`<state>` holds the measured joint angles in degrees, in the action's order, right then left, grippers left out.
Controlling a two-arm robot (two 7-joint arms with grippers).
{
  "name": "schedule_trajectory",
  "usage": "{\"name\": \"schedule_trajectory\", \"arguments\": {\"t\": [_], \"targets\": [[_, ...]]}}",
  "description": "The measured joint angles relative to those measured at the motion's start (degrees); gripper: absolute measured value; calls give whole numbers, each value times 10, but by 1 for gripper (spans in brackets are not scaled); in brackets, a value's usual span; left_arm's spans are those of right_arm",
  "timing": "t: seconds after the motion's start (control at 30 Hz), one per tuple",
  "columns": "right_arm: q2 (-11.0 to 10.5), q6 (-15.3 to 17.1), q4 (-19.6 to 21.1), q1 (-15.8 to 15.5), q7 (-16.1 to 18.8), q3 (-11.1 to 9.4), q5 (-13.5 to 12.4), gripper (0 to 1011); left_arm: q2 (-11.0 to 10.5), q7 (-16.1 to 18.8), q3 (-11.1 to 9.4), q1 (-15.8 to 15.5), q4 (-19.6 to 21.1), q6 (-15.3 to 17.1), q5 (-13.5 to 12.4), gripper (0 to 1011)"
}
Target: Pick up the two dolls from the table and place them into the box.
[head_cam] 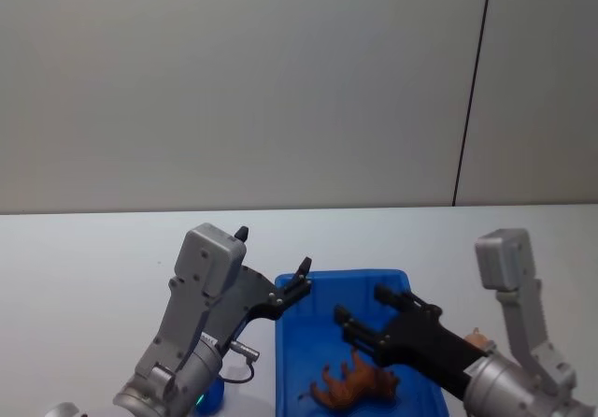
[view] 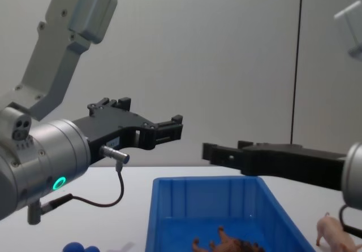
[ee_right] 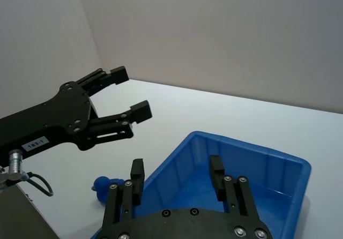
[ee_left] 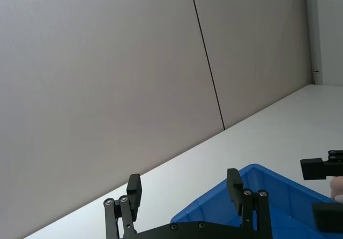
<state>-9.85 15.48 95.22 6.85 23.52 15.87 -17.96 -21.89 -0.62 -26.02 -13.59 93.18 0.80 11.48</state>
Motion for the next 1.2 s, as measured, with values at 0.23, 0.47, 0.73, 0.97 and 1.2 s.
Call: {"name": "schedule_trajectory", "arguments": {"t": [0.23, 0.47, 0.73, 0.97, 1.2], "targets": [[10, 11, -2, 7, -10, 9, 7, 935, 0, 0, 0, 0, 0, 0, 0, 1001], [10, 17, 6, 4, -36, 9, 9, 1001, 0, 0, 0, 0, 0, 0, 0, 1001], [3, 25, 22, -9, -91, 4, 11, 1001, 0, 0, 0, 0, 0, 0, 0, 1001], [-7, 26, 40, -26, -141, -4, 13, 1001, 0, 0, 0, 0, 0, 0, 0, 1001], [-17, 23, 57, -43, -193, -14, 15, 1001, 0, 0, 0, 0, 0, 0, 0, 1001]]}}
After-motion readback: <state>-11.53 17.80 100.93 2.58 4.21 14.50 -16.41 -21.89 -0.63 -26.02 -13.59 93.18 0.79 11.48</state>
